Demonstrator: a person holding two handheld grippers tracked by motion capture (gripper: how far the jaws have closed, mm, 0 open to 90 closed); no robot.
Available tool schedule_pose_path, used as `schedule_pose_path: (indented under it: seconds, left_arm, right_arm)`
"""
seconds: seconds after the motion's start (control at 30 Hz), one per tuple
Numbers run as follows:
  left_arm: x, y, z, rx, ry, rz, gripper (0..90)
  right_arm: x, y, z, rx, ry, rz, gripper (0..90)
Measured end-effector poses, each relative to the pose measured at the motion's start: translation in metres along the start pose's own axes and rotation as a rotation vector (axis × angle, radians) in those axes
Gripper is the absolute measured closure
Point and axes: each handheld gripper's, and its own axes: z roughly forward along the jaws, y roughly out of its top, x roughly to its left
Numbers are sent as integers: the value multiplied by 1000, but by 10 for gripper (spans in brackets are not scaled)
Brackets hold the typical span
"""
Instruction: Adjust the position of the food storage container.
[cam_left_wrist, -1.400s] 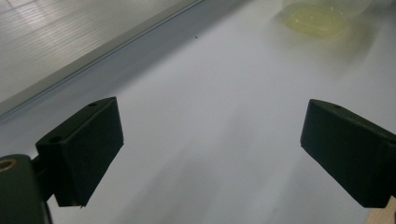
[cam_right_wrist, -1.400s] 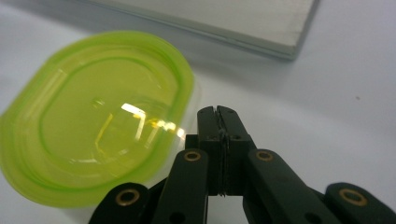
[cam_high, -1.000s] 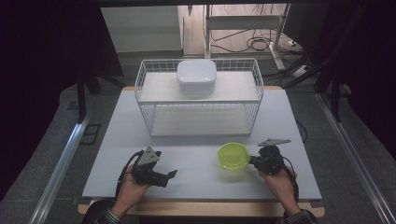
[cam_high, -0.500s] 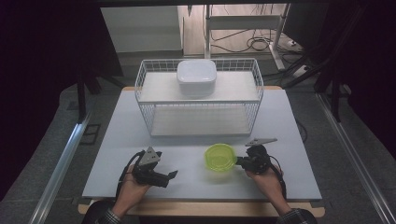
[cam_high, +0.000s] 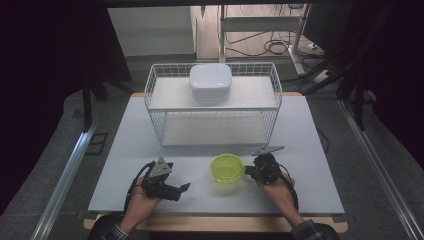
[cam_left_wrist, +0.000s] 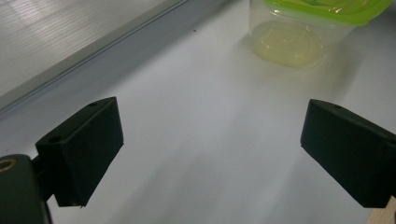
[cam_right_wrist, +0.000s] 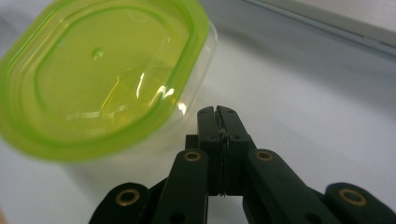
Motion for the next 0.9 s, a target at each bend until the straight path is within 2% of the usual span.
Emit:
schedule_pose_path:
  seconds: [0.13,0.23,0.37,0.5,0.77,0.9]
  left_arm:
    - [0,0,0,-2,1,-3,55]
    - [0,0,0,0,2,-1,55]
    - [-1,0,-1,-1,4,0,54]
    - [0,0,-1,2,3,-3,54]
    - [-1,0,0,2,4,-5,53]
    - [0,0,-1,0,2,-8,53]
  right_arm:
    - [8,-12,-7,28,43,11,878]
    - [14,-15,-7,33,73,19,877]
    - [14,-8,-1,31,73,17,876]
    - [13,-3,6,29,83,36,875]
    - [19,8,23,35,110,21,876]
    - [24,11,27,41,109,-7,875]
